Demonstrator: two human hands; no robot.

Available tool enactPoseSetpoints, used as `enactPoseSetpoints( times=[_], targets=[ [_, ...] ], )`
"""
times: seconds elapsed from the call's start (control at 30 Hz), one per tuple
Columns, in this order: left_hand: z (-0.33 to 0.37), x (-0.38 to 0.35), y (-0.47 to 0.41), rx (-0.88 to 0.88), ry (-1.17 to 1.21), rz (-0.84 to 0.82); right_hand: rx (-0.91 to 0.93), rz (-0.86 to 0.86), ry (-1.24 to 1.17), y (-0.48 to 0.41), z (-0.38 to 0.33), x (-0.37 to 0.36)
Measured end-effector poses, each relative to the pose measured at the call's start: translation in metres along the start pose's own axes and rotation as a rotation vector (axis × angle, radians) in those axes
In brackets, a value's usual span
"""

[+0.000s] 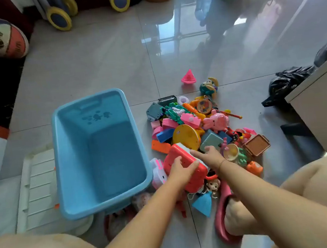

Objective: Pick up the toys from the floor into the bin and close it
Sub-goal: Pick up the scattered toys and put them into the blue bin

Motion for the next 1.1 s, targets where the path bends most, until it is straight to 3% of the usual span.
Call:
enactPoseSetpoints(
  times=[0.17, 0.3, 0.53, 0.73, 1.1],
  targets=[
    [-0.013, -0.018, -0.004, 0.125, 0.077, 0.036, -0.108, -0.091, -0.334, -0.003, 0.025, -0.004],
    [-0.024, -0.007, -0.014, 0.180, -0.055, 0.245, -0.128, -0.156, -0.499, -0.005, 0.014, -0.005],
    [-0.053, -0.005, -0.022, 0.214, -0.296, 0.301, -0.075, 0.038, -0.326, -0.041, -0.013, -0.008],
    [-0.044, -0.016, -0.040, 0.189, -0.336, 0.299, -0.054, 0.092, -0.156, -0.064, -0.018, -0.008],
    [-0.042, -0.034, -0.054, 0.259, -0.440, 0.422, -0.096, -0.034, -0.240, -0.073, -0.012, -0.009]
  ],
)
Point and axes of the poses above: each hand's wrist, its own y-axis away from the middle knuckle, its own x-axis out of the back of the hand, z = x × y, the point moved 2 cm from there along -y, towards the middle knuckle, and after that the axes turned 2 degrees about -z, right-handed, at the moved point
